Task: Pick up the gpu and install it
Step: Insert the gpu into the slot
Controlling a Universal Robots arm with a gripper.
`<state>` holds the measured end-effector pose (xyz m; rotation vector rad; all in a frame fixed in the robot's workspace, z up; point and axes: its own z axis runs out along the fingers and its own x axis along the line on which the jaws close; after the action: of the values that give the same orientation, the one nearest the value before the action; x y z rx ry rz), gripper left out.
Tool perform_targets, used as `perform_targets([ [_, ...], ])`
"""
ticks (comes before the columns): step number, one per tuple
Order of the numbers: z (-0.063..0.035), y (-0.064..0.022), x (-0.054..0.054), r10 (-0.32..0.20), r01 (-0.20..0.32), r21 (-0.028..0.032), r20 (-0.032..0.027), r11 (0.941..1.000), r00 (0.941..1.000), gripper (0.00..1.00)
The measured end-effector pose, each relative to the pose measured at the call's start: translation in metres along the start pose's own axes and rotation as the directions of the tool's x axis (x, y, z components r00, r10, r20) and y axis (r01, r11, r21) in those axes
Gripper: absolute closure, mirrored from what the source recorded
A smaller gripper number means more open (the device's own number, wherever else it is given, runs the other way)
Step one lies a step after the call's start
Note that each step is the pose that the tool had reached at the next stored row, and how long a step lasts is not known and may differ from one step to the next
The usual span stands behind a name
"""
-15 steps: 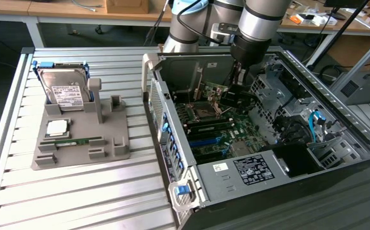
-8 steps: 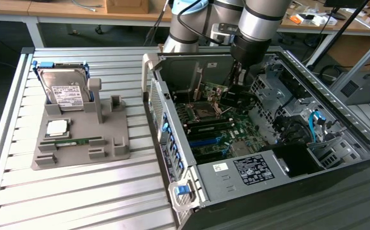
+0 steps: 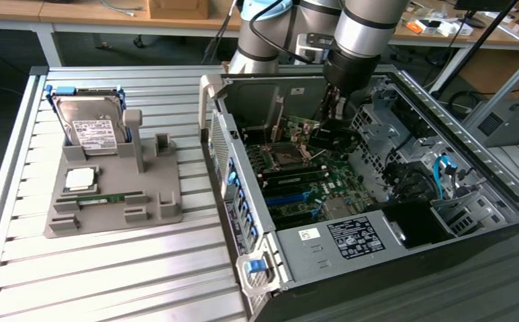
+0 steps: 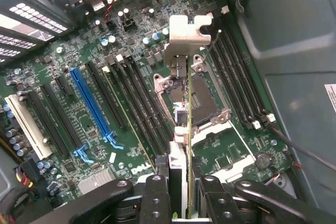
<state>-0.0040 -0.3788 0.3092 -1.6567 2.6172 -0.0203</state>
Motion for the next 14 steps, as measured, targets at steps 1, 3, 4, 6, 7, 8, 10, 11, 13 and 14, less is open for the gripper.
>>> perform_targets([
  [1,0.0000,0.0000,0.0000,-0.008,0.008,-0.0003,0.0003,1.0000,1.0000,0.73],
  [3,0.0000,0.0000,0.0000,-0.017,0.017,-0.0005,0.0006,0.9999,0.9999,0.73],
  [4,0.0000,0.0000,0.0000,-0.024,0.024,-0.0007,0.0008,0.9997,0.9997,0.73],
  [6,0.0000,0.0000,0.0000,-0.037,0.037,-0.0011,0.0013,0.9993,0.9993,0.73],
  [7,0.0000,0.0000,0.0000,-0.046,0.046,-0.0013,0.0016,0.9989,0.9989,0.73],
  [8,0.0001,0.0000,0.0000,-0.051,0.051,-0.0015,0.0018,0.9987,0.9987,0.73],
  [10,0.0000,0.0000,0.0000,-0.060,0.060,-0.0017,0.0020,0.9982,0.9982,0.73],
  [11,0.0001,0.0000,0.0000,-0.064,0.064,-0.0018,0.0023,0.9979,0.9979,0.73],
  [13,0.0001,0.0000,0.0000,-0.073,0.073,-0.0021,0.0025,0.9974,0.9974,0.73],
  [14,0.0001,0.0000,0.0000,-0.077,0.077,-0.0022,0.0027,0.9970,0.9970,0.73],
])
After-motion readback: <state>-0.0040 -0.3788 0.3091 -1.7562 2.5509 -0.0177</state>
